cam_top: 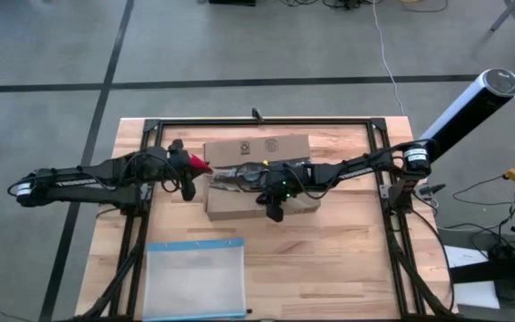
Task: Unpack boxes
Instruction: Break down the box using the red cutter
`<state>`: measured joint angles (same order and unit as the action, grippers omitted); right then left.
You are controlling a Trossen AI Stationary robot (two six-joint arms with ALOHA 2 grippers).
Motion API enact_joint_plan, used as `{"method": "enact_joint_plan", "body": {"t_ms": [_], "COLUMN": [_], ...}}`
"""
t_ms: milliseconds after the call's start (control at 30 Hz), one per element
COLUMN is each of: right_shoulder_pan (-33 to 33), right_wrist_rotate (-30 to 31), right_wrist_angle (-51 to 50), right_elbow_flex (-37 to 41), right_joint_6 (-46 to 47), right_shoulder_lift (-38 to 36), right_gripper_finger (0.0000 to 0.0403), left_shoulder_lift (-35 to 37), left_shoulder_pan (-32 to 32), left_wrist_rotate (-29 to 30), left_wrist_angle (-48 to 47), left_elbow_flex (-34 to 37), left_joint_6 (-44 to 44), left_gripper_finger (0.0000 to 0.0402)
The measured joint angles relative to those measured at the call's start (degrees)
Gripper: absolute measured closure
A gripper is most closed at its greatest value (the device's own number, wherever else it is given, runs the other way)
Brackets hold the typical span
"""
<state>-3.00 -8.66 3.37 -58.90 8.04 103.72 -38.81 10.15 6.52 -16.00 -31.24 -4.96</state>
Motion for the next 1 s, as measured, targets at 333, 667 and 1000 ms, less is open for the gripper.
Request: {"method": "enact_joint_plan", "body": {"t_ms": [333,667,1000], "right_shoulder_pan": [1.21,1.15,1.13], "right_wrist_rotate": [-0.28,-0.27,-0.17], "right_wrist_angle": [5.32,8.17,11.65], "right_elbow_flex": [0.27,0.16,0.01], "right_joint_6": [-3.77,-4.44,-6.44], "right_shoulder_lift": [-3.90,-4.30,-8.24], "right_gripper_finger": [0.0403,0.0403,0.0403], "left_shoulder_lift": [-1.83,-2.38,-5.59], "left_shoulder_pan": [-1.56,-1.61,-2.29], "left_wrist_rotate": [-6.05,-7.55,-8.00], "left_wrist_angle": [8.38,11.39,14.10], "left_elbow_flex": [0.05,0.13,0.17], "left_joint_6": [0.13,0.51,2.74], "left_gripper_finger": [0.0381,0.0381,0.0381]}}
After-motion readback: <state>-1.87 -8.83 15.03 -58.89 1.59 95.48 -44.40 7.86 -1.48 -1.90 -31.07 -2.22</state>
